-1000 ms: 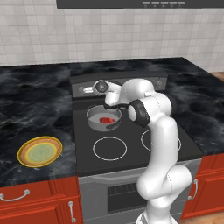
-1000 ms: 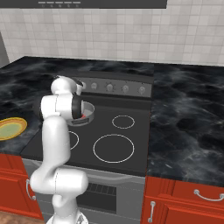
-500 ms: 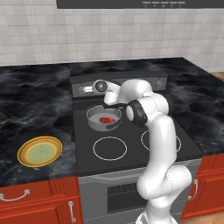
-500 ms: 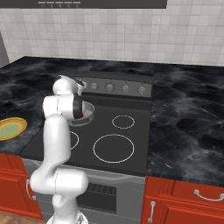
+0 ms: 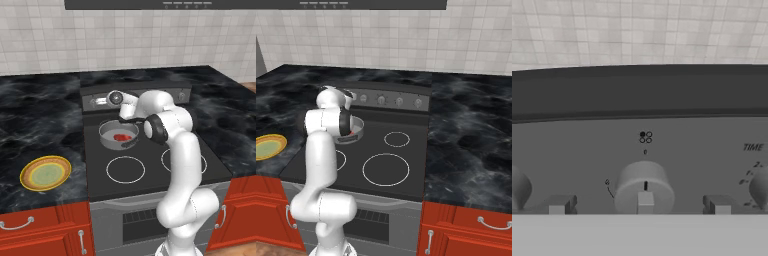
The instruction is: Retrieve the frozen meat and place it in the pot on a burner. Then turn the burner on.
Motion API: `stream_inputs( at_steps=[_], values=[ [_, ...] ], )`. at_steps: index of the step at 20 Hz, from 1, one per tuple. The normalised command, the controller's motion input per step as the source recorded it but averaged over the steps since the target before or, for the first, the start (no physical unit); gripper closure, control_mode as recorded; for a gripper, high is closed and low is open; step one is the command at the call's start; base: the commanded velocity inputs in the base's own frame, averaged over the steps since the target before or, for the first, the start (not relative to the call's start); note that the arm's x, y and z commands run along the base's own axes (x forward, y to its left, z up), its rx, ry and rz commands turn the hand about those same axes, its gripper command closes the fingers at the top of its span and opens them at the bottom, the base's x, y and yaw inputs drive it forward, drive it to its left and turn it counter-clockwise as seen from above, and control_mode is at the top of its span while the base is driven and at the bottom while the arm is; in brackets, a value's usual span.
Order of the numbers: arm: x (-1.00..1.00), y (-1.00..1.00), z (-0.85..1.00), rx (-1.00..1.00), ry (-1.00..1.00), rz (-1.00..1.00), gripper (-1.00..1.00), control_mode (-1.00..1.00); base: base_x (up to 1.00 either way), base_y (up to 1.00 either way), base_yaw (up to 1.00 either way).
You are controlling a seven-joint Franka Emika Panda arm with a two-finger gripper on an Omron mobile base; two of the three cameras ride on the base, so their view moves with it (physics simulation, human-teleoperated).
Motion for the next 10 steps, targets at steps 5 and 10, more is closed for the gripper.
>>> stream_inputs(
  at_steps=[5,10],
  values=[
    [0.06,-0.10,0.00,0.00,0.00,0.00,-1.00,-1.00,0.00,0.00,0.00],
    [0.00,0.00,0.00,0.00,0.00,0.00,-1.00,-1.00,0.00,0.00,0.00]
  ],
)
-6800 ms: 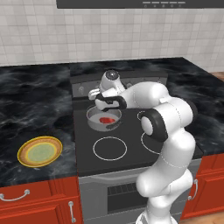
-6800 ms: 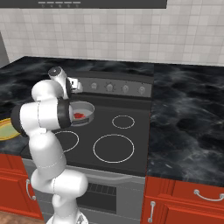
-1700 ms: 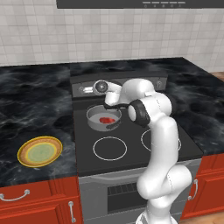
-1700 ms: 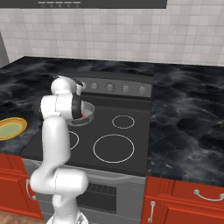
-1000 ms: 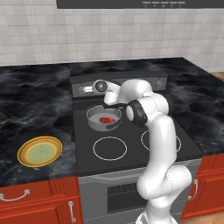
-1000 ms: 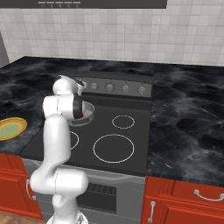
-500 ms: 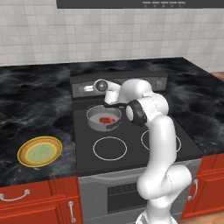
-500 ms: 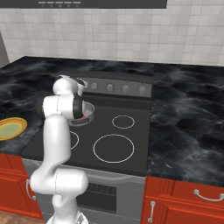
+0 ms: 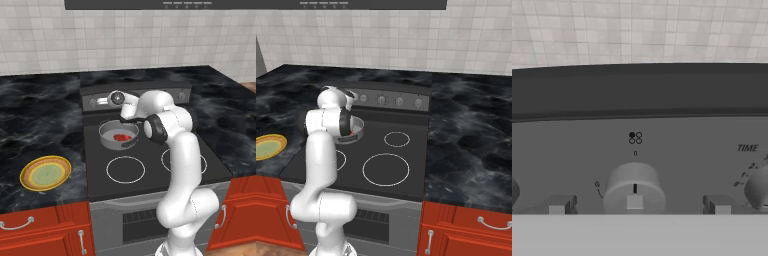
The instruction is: Retrieve the frozen meat and place it in the pot on a burner. Then turn the burner on.
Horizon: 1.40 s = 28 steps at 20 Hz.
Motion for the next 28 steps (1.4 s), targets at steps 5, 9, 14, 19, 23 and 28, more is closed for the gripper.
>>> stream_inputs(
  at_steps=[5,9,14,19,23,28],
  values=[
    [0.08,0.00,-0.02,0.00,0.00,0.00,-1.00,-1.00,0.00,0.00,0.00],
    [0.11,0.00,-0.01,0.00,0.00,0.00,-1.00,-1.00,0.00,0.00,0.00],
    [0.04,0.00,-0.01,0.00,0.00,0.00,-1.00,-1.00,0.00,0.00,0.00],
    [0.03,0.00,-0.08,0.00,-0.01,0.00,-1.00,-1.00,0.00,0.00,0.00],
    [0.04,0.00,-0.06,0.00,0.00,0.00,-1.00,-1.00,0.00,0.00,0.00],
    [0.04,0.00,-0.06,0.00,0.00,0.00,-1.00,-1.00,0.00,0.00,0.00]
  ],
)
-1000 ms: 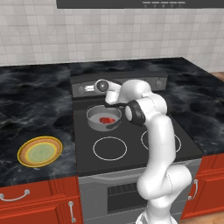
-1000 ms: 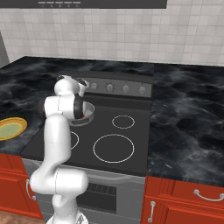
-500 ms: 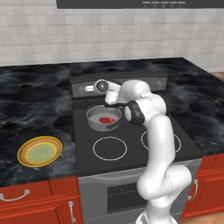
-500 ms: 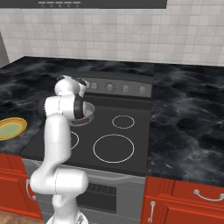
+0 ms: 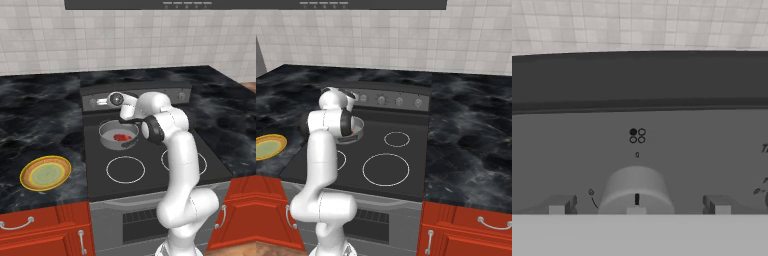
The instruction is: Retrieve the frozen meat and place it in the pot on a burner. Then turn the burner on.
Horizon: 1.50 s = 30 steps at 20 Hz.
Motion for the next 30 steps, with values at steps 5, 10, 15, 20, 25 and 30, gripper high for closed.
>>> stream_inputs(
  at_steps=[5,10,15,20,25,30],
  values=[
    [0.02,0.00,-0.02,0.00,0.00,0.00,-1.00,-1.00,0.00,0.00,0.00],
    [0.00,0.00,0.00,0.00,0.00,0.00,-1.00,-1.00,0.00,0.00,0.00],
    [0.00,0.00,0.00,0.00,0.00,0.00,1.00,-1.00,0.00,0.00,0.00],
    [0.00,0.00,0.00,0.00,0.00,0.00,1.00,-1.00,0.00,0.00,0.00],
    [-0.02,0.00,0.00,-0.01,-0.01,0.00,1.00,-1.00,0.00,0.00,0.00],
    [0.00,0.12,0.00,-0.19,0.00,0.01,1.00,-1.00,0.00,0.00,0.00]
  ],
)
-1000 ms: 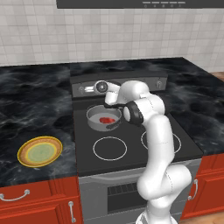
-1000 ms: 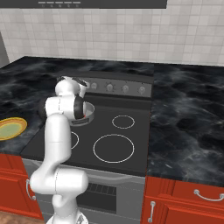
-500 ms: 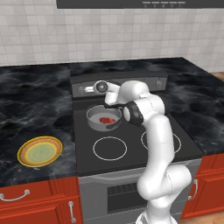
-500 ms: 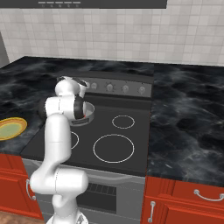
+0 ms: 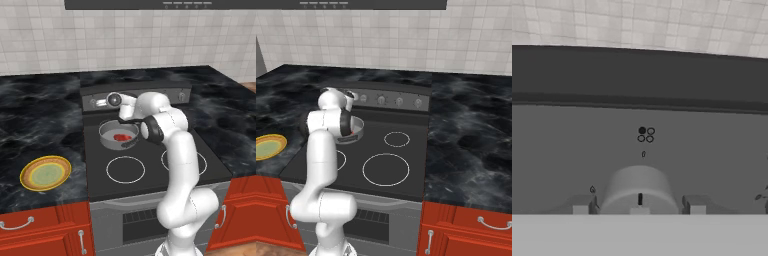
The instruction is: Retrieve the frozen meat and place it in the pot on a burner. Then turn the burner on.
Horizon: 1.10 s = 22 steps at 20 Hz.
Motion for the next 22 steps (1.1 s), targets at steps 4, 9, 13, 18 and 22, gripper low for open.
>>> stream_inputs(
  at_steps=[4,9,13,18,22],
  values=[
    [0.00,0.21,0.00,-0.28,0.00,0.00,1.00,-1.00,0.00,0.00,0.00],
    [0.00,0.20,0.00,-0.23,0.00,0.00,1.00,-1.00,0.00,0.00,0.00],
    [0.00,0.06,0.00,-0.13,0.00,0.04,1.00,-1.00,0.00,0.00,0.00],
    [0.00,0.00,0.00,-0.10,-0.04,0.11,1.00,-1.00,0.00,0.00,0.00],
    [0.04,0.00,-0.08,-0.18,-0.06,0.16,1.00,-1.00,0.00,0.00,0.00]
  ],
)
